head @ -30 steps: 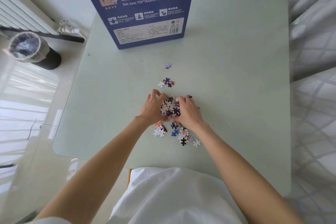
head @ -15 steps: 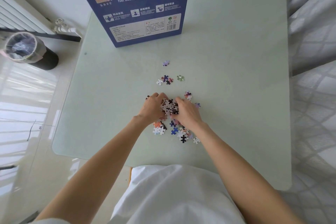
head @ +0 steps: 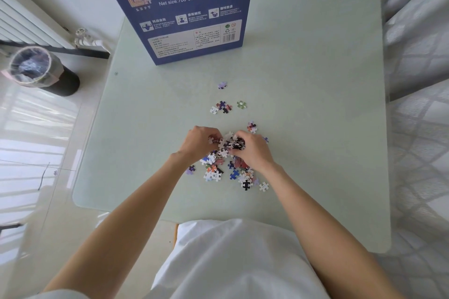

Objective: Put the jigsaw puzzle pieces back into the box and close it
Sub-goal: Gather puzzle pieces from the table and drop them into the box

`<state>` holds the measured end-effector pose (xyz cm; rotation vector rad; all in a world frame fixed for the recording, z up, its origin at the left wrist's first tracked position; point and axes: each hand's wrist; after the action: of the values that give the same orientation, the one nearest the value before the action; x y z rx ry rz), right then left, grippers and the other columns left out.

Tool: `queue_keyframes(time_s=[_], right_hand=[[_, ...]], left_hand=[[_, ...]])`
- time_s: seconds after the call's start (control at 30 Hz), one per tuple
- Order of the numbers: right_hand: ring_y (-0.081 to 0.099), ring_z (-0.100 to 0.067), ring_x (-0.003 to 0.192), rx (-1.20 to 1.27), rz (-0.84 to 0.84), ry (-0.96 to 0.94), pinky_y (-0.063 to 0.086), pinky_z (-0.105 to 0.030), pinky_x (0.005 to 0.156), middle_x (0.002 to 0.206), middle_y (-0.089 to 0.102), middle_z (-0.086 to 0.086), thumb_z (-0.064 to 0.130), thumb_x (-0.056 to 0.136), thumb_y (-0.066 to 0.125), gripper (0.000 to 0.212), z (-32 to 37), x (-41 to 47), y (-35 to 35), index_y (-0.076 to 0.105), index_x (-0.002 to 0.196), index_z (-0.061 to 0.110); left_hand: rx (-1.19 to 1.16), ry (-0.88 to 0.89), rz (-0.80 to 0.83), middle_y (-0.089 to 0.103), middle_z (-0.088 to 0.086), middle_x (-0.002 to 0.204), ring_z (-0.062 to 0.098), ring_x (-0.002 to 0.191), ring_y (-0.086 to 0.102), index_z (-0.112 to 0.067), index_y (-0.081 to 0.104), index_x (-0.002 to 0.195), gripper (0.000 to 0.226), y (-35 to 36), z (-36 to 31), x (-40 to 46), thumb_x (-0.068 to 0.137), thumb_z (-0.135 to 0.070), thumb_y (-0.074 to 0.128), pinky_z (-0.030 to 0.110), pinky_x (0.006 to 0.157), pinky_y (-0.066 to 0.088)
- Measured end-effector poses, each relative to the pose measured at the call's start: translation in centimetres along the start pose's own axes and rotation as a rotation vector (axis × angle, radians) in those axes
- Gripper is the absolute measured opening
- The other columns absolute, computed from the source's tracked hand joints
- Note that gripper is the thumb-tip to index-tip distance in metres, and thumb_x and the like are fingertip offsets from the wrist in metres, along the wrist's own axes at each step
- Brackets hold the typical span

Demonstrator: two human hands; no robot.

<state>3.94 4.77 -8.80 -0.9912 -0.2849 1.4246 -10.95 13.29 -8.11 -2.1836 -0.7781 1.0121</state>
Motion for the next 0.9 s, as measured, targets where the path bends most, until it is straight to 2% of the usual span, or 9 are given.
queue_keyframes(time_s=[0.07,0.13,0.2,0.37,0.53,0.63,0.7,0.77,0.9], right_hand=[[0.040,-0.011,0.047,0.014,-0.022,0.019,0.036,-0.026,0.051,0.068,0.060,-0.007,0.029,0.079,0.073,0.034,-0.2,0.1,-0.5,0.058,0.099,0.006],[0.036,-0.007,0.044,0.011,-0.065,0.021,0.029,-0.021,0.047,0.060,0.054,0.000,0.029,0.079,0.073,0.034,-0.2,0.0,-1.2,0.057,0.100,0.008],[0.033,-0.006,0.043,0.000,-0.095,0.014,0.026,-0.020,0.046,0.055,0.045,0.006,0.030,0.079,0.072,0.033,-0.2,-0.2,-2.2,0.057,0.099,0.009],[0.033,-0.005,0.039,0.044,-0.095,-0.021,0.029,-0.017,0.044,0.052,0.047,0.008,0.028,0.079,0.073,0.033,0.0,-1.2,-4.9,0.058,0.100,0.007],[0.035,-0.006,0.035,0.099,-0.084,-0.124,0.032,-0.014,0.041,0.050,0.052,0.006,0.033,0.074,0.075,0.029,3.2,-0.9,-10.3,0.059,0.092,0.016],[0.065,-0.018,0.052,0.240,-0.095,-0.263,0.054,-0.040,0.055,0.068,0.067,0.000,0.033,0.068,0.079,0.025,7.5,0.2,-16.0,0.057,0.080,0.027],[0.069,-0.015,0.061,0.335,-0.154,-0.368,0.058,-0.040,0.062,0.077,0.070,0.001,0.027,0.065,0.080,0.026,11.1,1.2,-20.3,0.058,0.079,0.030],[0.069,-0.013,0.063,0.361,-0.238,-0.481,0.058,-0.037,0.063,0.079,0.069,0.003,0.024,0.065,0.081,0.027,15.2,2.4,-24.5,0.059,0.080,0.027],[0.068,-0.017,0.073,0.232,-0.468,-0.669,0.057,-0.044,0.068,0.081,0.067,0.004,0.033,0.066,0.081,0.031,22.4,6.4,-30.7,0.062,0.088,0.021]], left_hand=[[-0.032,-0.010,-0.043,0.071,0.002,0.095,0.013,0.080,0.062,-0.016,0.070,0.101,0.020,-0.4,0.0,-0.1,0.082,-0.011,0.068,0.017,0.070,0.044],[-0.071,-0.017,-0.068,0.071,0.002,0.098,0.014,0.085,0.064,-0.015,0.071,0.102,0.020,-1.0,0.0,-0.2,0.083,-0.013,0.069,0.017,0.074,0.045],[-0.100,-0.018,-0.091,0.071,0.001,0.099,0.010,0.081,0.062,-0.014,0.072,0.101,0.019,-1.6,-0.1,-0.3,0.082,-0.016,0.070,0.016,0.073,0.044],[-0.147,0.022,-0.143,0.073,-0.001,0.095,0.004,0.073,0.060,-0.018,0.074,0.098,0.018,-3.6,-1.2,-1.2,0.080,-0.021,0.072,0.002,0.062,0.039],[-0.162,0.161,-0.274,0.073,-0.004,0.092,0.004,0.070,0.062,-0.019,0.074,0.098,0.021,-8.8,-3.9,-1.9,0.079,-0.027,0.072,0.005,0.061,0.042],[-0.181,0.262,-0.393,0.071,-0.008,0.082,0.002,0.061,0.060,-0.020,0.075,0.095,0.018,-13.2,-5.6,-1.9,0.078,-0.026,0.073,0.015,0.058,0.047],[-0.202,0.320,-0.459,0.068,-0.010,0.077,-0.002,0.057,0.056,-0.018,0.075,0.093,0.016,-16.0,-6.5,-1.9,0.078,-0.021,0.074,0.015,0.056,0.046],[-0.208,0.362,-0.509,0.065,-0.015,0.076,-0.006,0.059,0.056,-0.017,0.075,0.094,0.016,-19.1,-7.3,-1.8,0.078,-0.017,0.074,0.008,0.056,0.043],[-0.160,0.451,-0.592,0.068,-0.012,0.088,-0.009,0.067,0.060,-0.019,0.073,0.100,0.021,-25.5,-9.4,-0.9,0.080,-0.022,0.071,0.002,0.064,0.045]])
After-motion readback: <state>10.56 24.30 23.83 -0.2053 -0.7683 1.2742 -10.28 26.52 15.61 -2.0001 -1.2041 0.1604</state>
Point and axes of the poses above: each hand's wrist, its own x-axis towards the middle knuckle, its own y-axis out of the palm, z = x × y
